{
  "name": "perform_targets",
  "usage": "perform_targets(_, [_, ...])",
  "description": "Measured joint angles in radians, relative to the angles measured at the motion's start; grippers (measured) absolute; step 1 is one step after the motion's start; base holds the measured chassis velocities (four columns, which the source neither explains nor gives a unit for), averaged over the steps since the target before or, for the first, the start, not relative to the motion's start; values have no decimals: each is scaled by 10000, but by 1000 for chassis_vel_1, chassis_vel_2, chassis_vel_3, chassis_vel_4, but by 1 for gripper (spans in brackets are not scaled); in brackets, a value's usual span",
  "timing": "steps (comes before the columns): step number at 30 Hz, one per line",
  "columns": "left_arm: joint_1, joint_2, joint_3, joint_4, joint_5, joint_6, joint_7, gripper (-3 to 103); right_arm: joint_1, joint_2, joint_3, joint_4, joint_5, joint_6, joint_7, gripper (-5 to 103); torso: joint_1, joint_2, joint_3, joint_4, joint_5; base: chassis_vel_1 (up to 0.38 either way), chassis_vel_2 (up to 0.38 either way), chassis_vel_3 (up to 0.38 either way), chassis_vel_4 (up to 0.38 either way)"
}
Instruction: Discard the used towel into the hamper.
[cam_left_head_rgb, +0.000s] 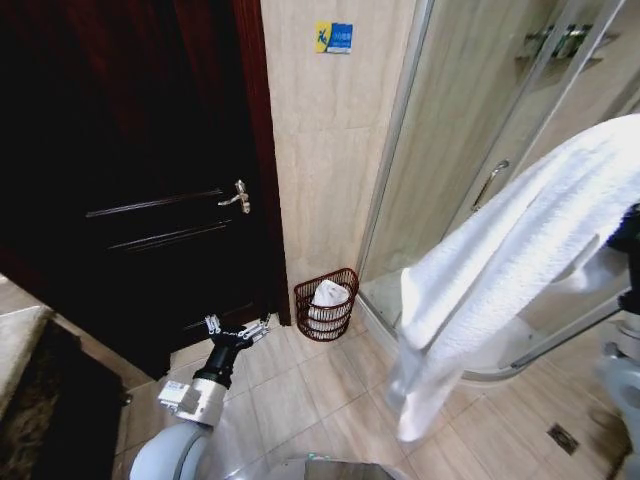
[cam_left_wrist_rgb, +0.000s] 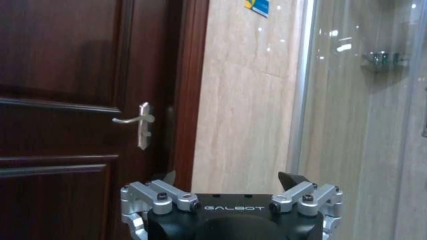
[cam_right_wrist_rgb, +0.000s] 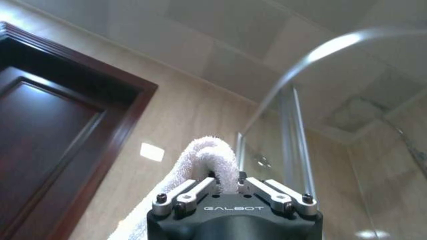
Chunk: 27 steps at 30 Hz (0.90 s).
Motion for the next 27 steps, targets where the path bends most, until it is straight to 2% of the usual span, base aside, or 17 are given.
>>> perform_targets(10, [0, 3, -2, 0, 0, 0, 0, 100, 1192, -332, -1513, -1493, -278, 120, 34, 5, -1, -4, -3, 2, -10, -16, -15, 7, 4])
perform_targets(17, [0, 3, -2, 0, 0, 0, 0, 100, 1629, -355, -2560, -1655, -552, 177, 229, 5, -3, -6, -5, 3, -7, 0, 0, 0, 0])
perform_targets(27, [0, 3, -2, 0, 0, 0, 0, 100, 1451, -403, -2560, -1642, -592, 365, 130, 5, -4, -9, -6, 0, -6, 0, 0, 0, 0])
